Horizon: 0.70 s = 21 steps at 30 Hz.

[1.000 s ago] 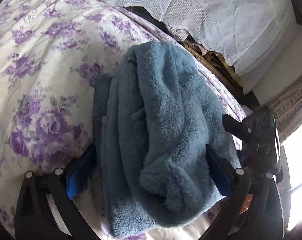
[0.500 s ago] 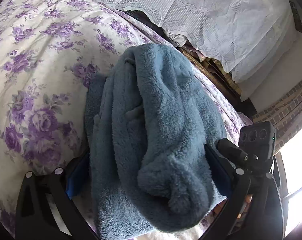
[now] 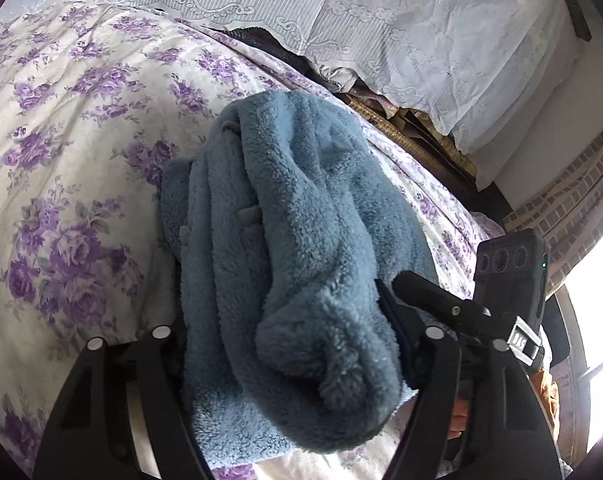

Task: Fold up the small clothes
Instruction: 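Grasp the folded blue jacket bundle with the right tool and lift it, then carry the held jacket bundle across the bed with the right tool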

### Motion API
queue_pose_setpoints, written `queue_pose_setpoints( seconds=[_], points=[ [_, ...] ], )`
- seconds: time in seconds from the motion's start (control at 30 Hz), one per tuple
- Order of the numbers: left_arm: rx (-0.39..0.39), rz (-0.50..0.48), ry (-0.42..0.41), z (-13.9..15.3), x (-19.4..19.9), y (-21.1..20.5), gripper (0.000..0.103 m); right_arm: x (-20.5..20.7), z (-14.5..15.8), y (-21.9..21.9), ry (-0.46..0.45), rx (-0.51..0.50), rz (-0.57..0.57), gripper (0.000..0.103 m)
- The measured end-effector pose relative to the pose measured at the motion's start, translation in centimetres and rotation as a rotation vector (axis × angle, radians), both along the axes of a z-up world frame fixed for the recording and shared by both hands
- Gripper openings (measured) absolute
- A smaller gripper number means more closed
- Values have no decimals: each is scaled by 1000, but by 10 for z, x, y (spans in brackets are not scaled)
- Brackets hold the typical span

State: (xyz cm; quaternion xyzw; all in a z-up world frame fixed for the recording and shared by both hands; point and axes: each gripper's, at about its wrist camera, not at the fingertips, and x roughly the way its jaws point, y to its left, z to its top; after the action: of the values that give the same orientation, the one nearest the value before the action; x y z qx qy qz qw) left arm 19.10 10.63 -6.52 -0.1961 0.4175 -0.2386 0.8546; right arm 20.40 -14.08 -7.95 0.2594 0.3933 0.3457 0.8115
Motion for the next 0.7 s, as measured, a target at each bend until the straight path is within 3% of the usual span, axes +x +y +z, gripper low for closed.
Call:
queue_pose_setpoints(
  seconds=[0.07,0.17,0.3,0.37,0.4,0.5,0.57,0.7],
  points=[
    [-7,-2,15,-3,2,3,73,2,-1,0,4,-3,4,82],
    [-44,26,87,-18,14,9,95,5,-3,-1,23,16,14,86],
    [2,29,71,-18,13,2,99,7,-2,3,17,-2,19,89],
    [-9,19,68,-18,12,1,93,6,-2,5,10,-15,17,89],
    [-32,0,61,-17,11,2,81,7,-2,5,7,-24,15,89],
    [-21,-2,31,-12,6,-1,69,4,1,7,-17,-53,9,79],
    [8,7,-1,-7,1,-5,63,-2,7,11,-63,-89,3,71],
    [39,29,-44,4,-15,-7,57,-19,23,21,-154,-161,-25,68]
  ],
)
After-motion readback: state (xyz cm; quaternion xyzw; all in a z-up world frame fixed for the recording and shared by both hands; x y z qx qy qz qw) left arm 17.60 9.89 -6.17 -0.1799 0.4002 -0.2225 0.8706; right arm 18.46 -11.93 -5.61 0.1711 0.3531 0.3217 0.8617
